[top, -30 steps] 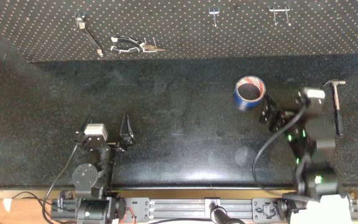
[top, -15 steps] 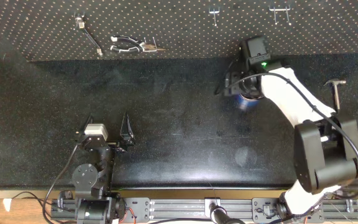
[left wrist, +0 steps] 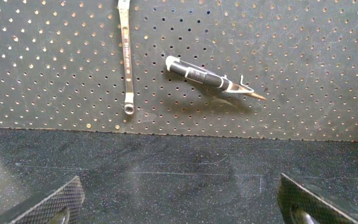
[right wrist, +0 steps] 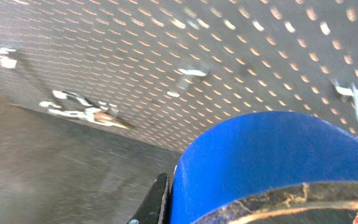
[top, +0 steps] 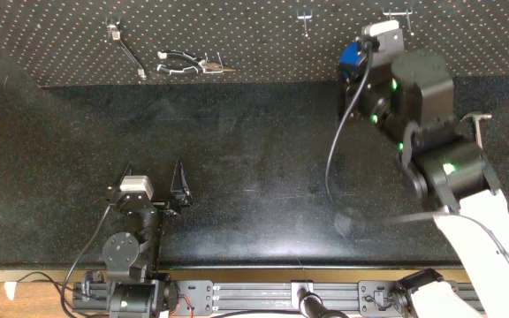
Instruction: Place Tools Onto Pegboard
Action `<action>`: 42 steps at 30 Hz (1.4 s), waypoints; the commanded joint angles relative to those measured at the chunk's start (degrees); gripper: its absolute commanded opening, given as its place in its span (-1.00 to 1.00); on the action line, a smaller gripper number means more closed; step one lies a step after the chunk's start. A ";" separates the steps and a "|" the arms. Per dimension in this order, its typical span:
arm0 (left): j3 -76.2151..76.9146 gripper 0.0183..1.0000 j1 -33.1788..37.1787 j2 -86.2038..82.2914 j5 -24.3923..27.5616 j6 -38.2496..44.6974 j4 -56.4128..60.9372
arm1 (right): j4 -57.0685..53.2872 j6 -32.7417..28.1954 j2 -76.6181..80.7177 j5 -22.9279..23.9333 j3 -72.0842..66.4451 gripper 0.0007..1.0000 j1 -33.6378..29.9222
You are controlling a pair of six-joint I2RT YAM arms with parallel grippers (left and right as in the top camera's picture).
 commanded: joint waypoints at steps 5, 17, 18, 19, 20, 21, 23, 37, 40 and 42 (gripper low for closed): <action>-0.09 0.99 -0.22 -0.44 -0.83 -0.72 -0.33 | 13.64 -1.18 12.17 15.98 0.28 -0.85 11.19; -0.09 0.99 -0.22 -0.44 -0.83 -0.72 -0.33 | 36.98 -11.34 28.37 17.46 0.28 -0.85 11.17; -0.09 1.00 -0.22 -0.44 -0.83 -0.72 -0.33 | 37.16 -11.34 28.61 17.86 0.28 -0.84 11.17; -0.09 0.99 -0.22 -0.44 -0.83 -0.72 -0.33 | 37.38 -11.37 28.98 18.97 0.28 -0.84 11.17; -0.09 0.99 -0.22 -0.44 -0.83 -0.72 -0.33 | 37.62 -11.34 29.22 19.21 0.28 -0.81 11.06; -0.09 0.99 -0.22 -0.44 -0.83 -0.72 -0.33 | 38.97 -11.37 29.66 19.56 0.28 -0.73 11.06; -0.09 0.99 -0.22 -0.44 -0.83 -0.72 -0.33 | 42.60 -11.54 30.99 20.90 0.28 -0.71 11.02; -0.09 0.99 -0.22 -0.44 -0.83 -0.72 -0.33 | 30.32 -11.50 25.90 18.14 0.28 -0.29 11.19; -0.09 0.99 -0.22 -0.44 -0.83 -0.72 -0.33 | 18.56 -11.23 21.24 15.85 0.28 -0.27 11.19; -0.09 0.99 -0.22 -0.44 -0.83 -0.72 -0.33 | 7.32 -11.06 16.87 15.23 0.28 -0.26 11.15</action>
